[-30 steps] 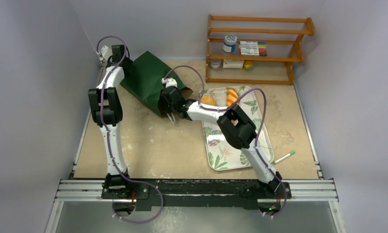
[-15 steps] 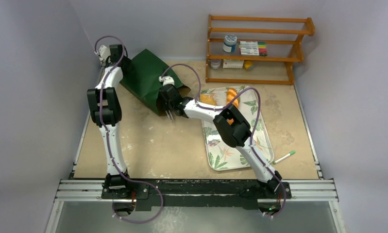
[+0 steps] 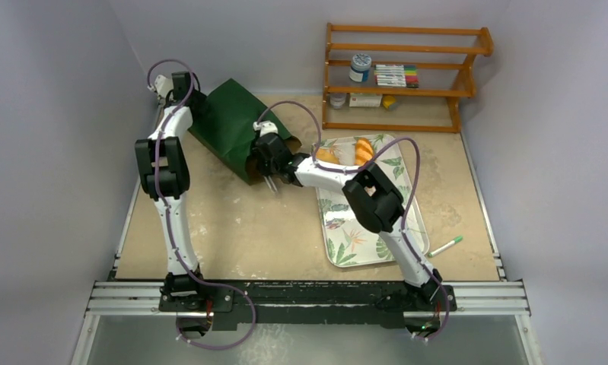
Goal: Take the fake bread out of the paper bag
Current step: Take out the fake bread from the paper bag.
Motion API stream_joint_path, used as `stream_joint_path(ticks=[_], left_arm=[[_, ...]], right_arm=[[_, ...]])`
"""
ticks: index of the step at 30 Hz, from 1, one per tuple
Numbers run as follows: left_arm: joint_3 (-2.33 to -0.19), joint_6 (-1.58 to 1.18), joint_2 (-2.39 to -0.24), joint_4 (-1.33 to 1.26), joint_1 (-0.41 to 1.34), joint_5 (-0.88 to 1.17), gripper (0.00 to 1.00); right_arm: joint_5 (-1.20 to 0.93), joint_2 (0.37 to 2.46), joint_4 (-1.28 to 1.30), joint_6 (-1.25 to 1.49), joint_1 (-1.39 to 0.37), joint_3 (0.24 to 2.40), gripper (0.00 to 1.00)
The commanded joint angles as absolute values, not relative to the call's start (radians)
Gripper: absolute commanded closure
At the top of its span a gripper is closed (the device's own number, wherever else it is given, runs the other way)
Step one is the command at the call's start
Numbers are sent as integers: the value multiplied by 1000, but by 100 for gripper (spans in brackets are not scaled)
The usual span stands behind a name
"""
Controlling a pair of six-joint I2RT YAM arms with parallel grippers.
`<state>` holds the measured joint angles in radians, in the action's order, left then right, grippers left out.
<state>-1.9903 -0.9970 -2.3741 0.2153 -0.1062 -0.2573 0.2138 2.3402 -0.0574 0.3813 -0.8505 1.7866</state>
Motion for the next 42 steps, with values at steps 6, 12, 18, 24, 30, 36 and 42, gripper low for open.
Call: stream_joint_path(ticks=[6, 12, 18, 24, 30, 36, 42], left_arm=[[-1988, -1060, -2366, 324, -77, -266, 61], [-2057, -1079, -2412, 350, -45, -283, 61], [-2113, -1107, -2447, 358, -15, -287, 61], [-2134, -1127, -2453, 371, 2, -299, 61], [-2125, -1133, -2423, 387, 17, -316, 61], [-2014, -1142, -2290, 349, 13, -356, 59], [-1840, -1180, -2079, 258, -9, -393, 57]], right_arm=[[177, 2078, -77, 414, -855, 1624, 100], [156, 1984, -28, 456, -889, 1523, 100], [180, 1890, -12, 527, -962, 1375, 100], [207, 1819, 4, 609, -1037, 1275, 100], [206, 1778, 53, 644, -1051, 1250, 100], [213, 1785, 125, 588, -1009, 1313, 100], [176, 1797, 173, 533, -941, 1373, 100]])
